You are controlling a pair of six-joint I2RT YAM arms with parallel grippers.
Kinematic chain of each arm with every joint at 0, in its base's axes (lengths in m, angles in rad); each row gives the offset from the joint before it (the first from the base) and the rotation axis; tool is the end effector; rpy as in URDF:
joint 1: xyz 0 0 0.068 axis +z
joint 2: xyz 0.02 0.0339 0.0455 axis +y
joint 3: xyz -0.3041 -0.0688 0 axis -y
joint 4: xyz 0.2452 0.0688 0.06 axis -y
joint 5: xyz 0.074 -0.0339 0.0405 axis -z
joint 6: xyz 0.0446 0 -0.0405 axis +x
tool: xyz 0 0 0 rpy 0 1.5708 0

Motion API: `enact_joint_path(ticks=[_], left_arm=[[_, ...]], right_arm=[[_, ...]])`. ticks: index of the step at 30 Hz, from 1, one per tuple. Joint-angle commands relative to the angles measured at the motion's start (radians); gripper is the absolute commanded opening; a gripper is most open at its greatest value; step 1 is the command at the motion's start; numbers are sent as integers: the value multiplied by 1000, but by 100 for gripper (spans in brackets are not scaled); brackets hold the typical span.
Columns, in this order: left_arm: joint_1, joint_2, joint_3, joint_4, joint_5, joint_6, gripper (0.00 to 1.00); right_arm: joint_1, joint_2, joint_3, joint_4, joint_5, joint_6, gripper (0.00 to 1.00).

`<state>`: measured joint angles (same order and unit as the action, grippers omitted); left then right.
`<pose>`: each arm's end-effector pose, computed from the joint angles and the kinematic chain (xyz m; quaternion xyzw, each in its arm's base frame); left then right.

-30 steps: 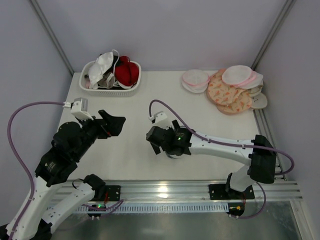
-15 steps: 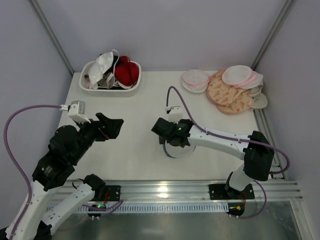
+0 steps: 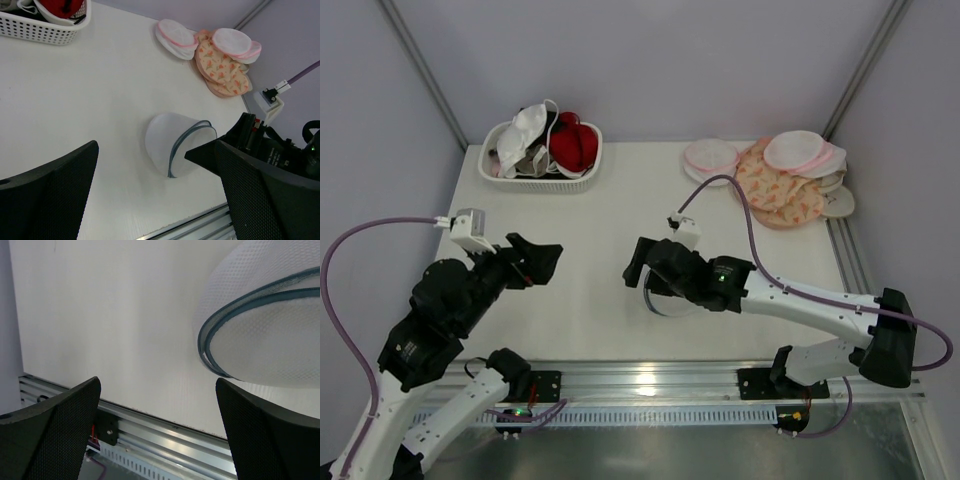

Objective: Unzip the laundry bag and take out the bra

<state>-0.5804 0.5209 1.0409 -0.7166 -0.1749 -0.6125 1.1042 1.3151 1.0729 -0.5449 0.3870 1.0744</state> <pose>0.0501 -0.0236 0.4157 -0.0678 0.7691 -0.2991 0.5607 0.1396 0.2397 0.3255 0.0599 0.9080 0.2499 0.3311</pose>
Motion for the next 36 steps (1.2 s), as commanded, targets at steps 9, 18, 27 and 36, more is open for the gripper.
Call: enact_joint_path(ticks=[9,18,27,36], left_arm=[[-2,-36,-2,-24,3,37,99],[-2,-64,18,-67,12,76,99],[-2,-130,34,-135,-44,82,99],[-2,-98,18,-113,-2,48,100]], right_arm=[[-17,174,182,-236,170,330,99],[-95,367,354,-288,234,469,99],[-150,412,260,-283,165,479,100],[-164,305,44,-190,179,435,89]])
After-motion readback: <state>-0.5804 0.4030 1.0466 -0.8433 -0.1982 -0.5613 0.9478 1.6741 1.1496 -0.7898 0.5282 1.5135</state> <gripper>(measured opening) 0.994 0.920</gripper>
